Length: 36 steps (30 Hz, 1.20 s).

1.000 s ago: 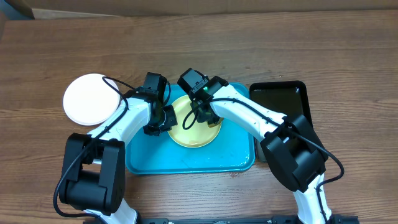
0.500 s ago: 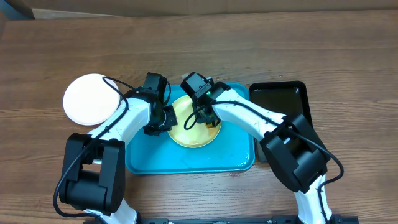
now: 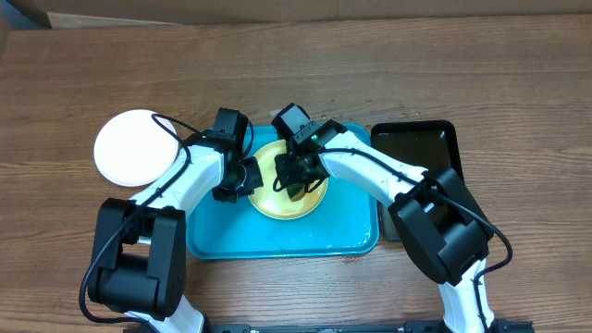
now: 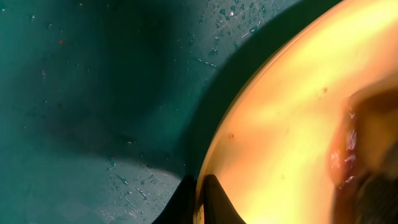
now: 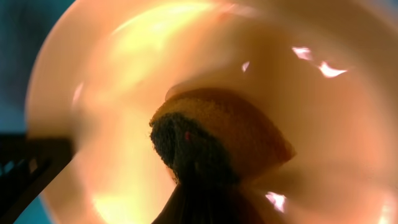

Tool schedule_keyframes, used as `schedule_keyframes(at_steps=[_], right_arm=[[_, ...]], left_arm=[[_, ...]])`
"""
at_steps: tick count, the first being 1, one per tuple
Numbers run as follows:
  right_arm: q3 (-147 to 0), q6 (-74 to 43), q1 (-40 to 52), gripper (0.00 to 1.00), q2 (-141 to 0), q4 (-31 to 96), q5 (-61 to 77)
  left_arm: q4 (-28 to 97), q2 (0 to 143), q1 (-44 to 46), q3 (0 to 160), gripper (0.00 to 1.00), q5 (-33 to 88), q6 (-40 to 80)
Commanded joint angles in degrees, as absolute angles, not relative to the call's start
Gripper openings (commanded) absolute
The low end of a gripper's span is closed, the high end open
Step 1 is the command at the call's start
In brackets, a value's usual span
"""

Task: Clean dirty plates on tray and stack at the side
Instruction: 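Scrub the yellow plate surface with sponge in right gripper, then return sponge to basin, release it, and raise right gripper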

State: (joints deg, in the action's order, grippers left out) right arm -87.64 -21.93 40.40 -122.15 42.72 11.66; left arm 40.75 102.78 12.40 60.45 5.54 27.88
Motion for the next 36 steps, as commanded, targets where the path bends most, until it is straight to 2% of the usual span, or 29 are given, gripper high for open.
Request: schedule_keyframes(at_steps=[1, 8, 12, 21, 29, 36], right_arm=[[-90.87, -18.57, 39.07, 0.04, -123.15, 44.8, 20.99], [-98.89, -13.34, 32.45, 0.04, -119.42, 52.64, 28.34], [-100.12, -9.41, 26.79, 0.04, -116.01, 60.71, 27.57], [-98.87, -8.82, 15.18, 0.04, -114.17, 77.71, 4.19], [-90.67, -13.54, 11.53, 0.04, -114.21, 73.89, -8.82], [-85.41, -13.47, 11.49, 0.04, -114.24, 65.12, -9.5]], left_arm=[[40.69, 103.5, 12.78, 60.75, 0.06, 4.32, 26.79], [40.73, 103.5, 12.78, 60.75, 0.1, 4.23, 26.52], [40.71, 103.5, 12.78, 60.75, 0.11, 4.21, 26.55], [40.29, 103.5, 12.78, 60.75, 0.15, 4.29, 26.57], [40.21, 103.5, 12.78, 60.75, 0.18, 4.49, 26.81], [40.23, 103.5, 12.78, 60.75, 0.19, 4.51, 26.81]])
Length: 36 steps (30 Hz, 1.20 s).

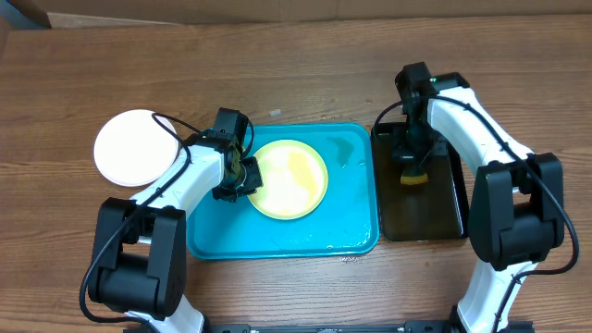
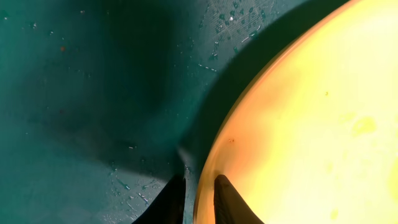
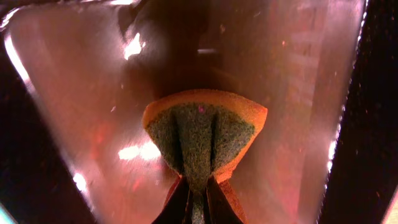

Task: Clean dirty plates on tray and stack at the side
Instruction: 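Return sponge to basin, release it, and raise right gripper, then lift yellow plate with left gripper and swing it right over basin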

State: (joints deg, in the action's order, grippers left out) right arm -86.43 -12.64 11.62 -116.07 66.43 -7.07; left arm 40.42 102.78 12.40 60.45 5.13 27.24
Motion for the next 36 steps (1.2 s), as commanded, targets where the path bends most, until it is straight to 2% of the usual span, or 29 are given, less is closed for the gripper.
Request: schedule_keyframes(at_steps=[1, 3, 5, 7, 10, 12, 21, 25, 36], right_arm=[[-85.41, -13.45, 11.49, 0.07, -114.24, 64.75, -9.54], [-85.45, -13.45, 11.49, 0.24, -114.21, 64.1, -9.61], [-86.04, -13.04, 11.46, 0.3, -114.21, 64.1, -9.65], [-87.59, -13.1, 11.03, 0.43, -114.21, 64.6, -9.54], [-90.8, -13.1, 9.93, 0.5, -114.21, 66.52, -9.39], [-93.17, -13.47, 8.56, 0.51, -114.21, 67.85, -9.37], [-95.46, -15.57, -3.75, 0.63, -114.24, 64.69, -3.29], [-94.87, -18.28, -9.63, 1.0, -114.24, 63.57, -2.98], [-94.87, -18.26, -14.06, 1.0, -114.24, 63.05, -2.87]], left_arm=[[40.23, 103.5, 12.78, 60.75, 0.19, 4.51, 26.81], [40.21, 103.5, 12.78, 60.75, 0.2, 4.51, 26.81], [40.21, 103.5, 12.78, 60.75, 0.22, 4.49, 26.81], [40.23, 103.5, 12.78, 60.75, 0.25, 4.51, 26.81], [40.23, 103.5, 12.78, 60.75, 0.29, 4.56, 26.81], [40.21, 103.5, 12.78, 60.75, 0.3, 4.51, 26.81], [40.05, 103.5, 12.78, 60.75, 0.28, 4.51, 26.81], [39.81, 103.5, 12.8, 60.75, 0.27, 4.51, 26.81], [39.7, 103.5, 12.8, 60.75, 0.26, 4.51, 26.83]])
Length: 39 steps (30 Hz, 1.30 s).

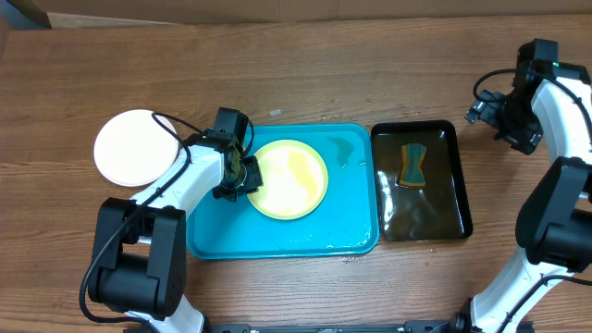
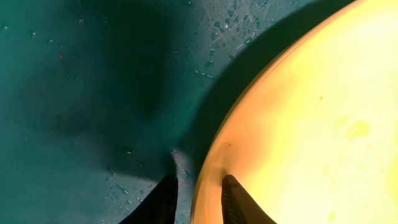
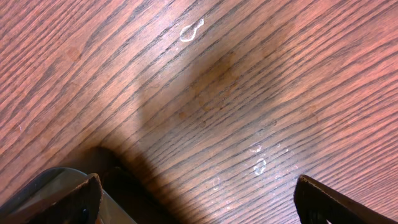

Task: Clean dirty plates on tray and stack at the side
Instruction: 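Lift yellow plate with left gripper and swing it right over basin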

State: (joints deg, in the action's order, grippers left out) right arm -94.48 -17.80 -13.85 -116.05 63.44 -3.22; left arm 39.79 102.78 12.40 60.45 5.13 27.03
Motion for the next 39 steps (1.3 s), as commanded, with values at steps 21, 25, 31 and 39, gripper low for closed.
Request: schedule_keyframes(at_steps=[21, 25, 31, 39], right_arm=[[-94.87, -18.26, -14.06, 1.0, -114.24, 63.05, -2.87], [-94.87, -18.26, -14.06, 1.0, -114.24, 63.05, -2.87], [-94.87, -18.26, -14.06, 1.0, -114.24, 63.05, -2.87], [-94.87, -18.26, -14.06, 1.0, -114.24, 63.05, -2.87]], left_arm=[[43.11, 103.37, 12.21, 64.95, 0.04, 2.72, 22.17], [48.03, 103.37, 11.66, 71.44, 0.04, 1.45, 20.58], [54.0, 103.37, 11.64, 81.19, 0.04, 1.45, 18.96], [57.36, 103.37, 14.92, 91.9, 0.04, 1.48, 18.83]])
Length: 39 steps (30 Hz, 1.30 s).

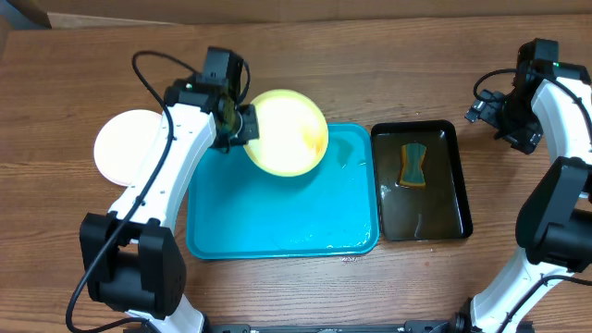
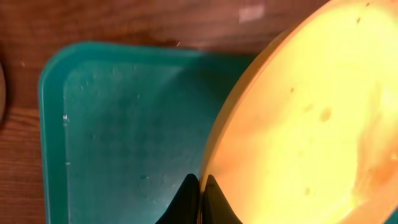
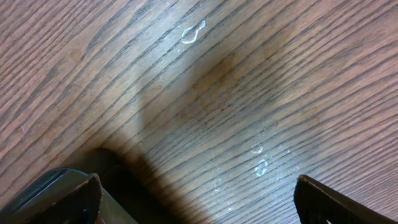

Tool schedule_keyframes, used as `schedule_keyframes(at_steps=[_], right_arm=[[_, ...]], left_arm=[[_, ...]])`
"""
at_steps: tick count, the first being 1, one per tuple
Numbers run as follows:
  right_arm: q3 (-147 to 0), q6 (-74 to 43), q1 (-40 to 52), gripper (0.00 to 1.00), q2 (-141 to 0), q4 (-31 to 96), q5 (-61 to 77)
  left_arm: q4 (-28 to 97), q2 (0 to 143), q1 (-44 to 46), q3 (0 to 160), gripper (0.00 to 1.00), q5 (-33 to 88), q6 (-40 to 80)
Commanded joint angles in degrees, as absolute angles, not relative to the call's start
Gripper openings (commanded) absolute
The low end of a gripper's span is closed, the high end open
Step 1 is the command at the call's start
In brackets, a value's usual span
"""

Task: Clean dirty plates on tray and stack at the side
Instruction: 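Lift yellow plate with left gripper and swing it right over basin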

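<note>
The yellow plate [image 1: 287, 132] hangs tilted above the back edge of the teal tray [image 1: 277, 217], its left rim pinched by my left gripper [image 1: 239, 123], which is shut on it. In the left wrist view the two fingertips [image 2: 200, 193] clamp the yellow plate's rim [image 2: 298, 124] with the teal tray [image 2: 124, 130] far below. A white plate [image 1: 129, 148] lies on the table left of the tray. My right gripper [image 1: 504, 116] hangs open over bare wood at the far right, its fingers [image 3: 81, 199] spread wide.
A black tray [image 1: 421, 185] of dark water stands right of the teal tray, with the orange and green sponge [image 1: 413, 165] lying in it. Cardboard shows at the table's back edge. Water drops [image 3: 258, 165] spot the wood under the right gripper.
My left gripper, then open astride the yellow plate's rim on the tray, has shut on it and now holds the plate up and farther back. The right arm has not moved.
My right gripper first pressed the sponge on the yellow plate while my left held its rim. Then the sponge was in the black tray and my left fingers stood apart. Then the right gripper was open at the far right. Now the left holds the plate aloft.
</note>
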State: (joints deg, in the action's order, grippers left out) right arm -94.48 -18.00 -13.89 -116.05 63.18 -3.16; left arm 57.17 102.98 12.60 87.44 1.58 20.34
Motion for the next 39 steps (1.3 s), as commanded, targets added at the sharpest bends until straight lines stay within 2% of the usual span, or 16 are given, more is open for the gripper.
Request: schedule_keyframes(at_steps=[1, 12, 21, 28, 39], right_arm=[[-94.87, -18.26, -14.06, 1.0, -114.24, 63.05, -2.87], [-94.87, -18.26, -14.06, 1.0, -114.24, 63.05, -2.87], [-94.87, -18.26, -14.06, 1.0, -114.24, 63.05, -2.87], [-94.87, -18.26, -14.06, 1.0, -114.24, 63.05, -2.87], [-94.87, -18.26, -14.06, 1.0, -114.24, 63.05, -2.87]], left_arm=[[57.25, 103.37, 15.94, 92.79, 0.04, 1.45, 18.83], [51.53, 103.39, 31.64, 95.11, 0.04, -6.28, 20.43], [46.87, 103.39, 47.35, 95.11, 0.04, -28.25, 20.1], [42.15, 103.46, 55.99, 95.09, 0.04, -40.49, 11.92], [32.8, 103.5, 63.88, 95.09, 0.04, -58.92, -6.24]])
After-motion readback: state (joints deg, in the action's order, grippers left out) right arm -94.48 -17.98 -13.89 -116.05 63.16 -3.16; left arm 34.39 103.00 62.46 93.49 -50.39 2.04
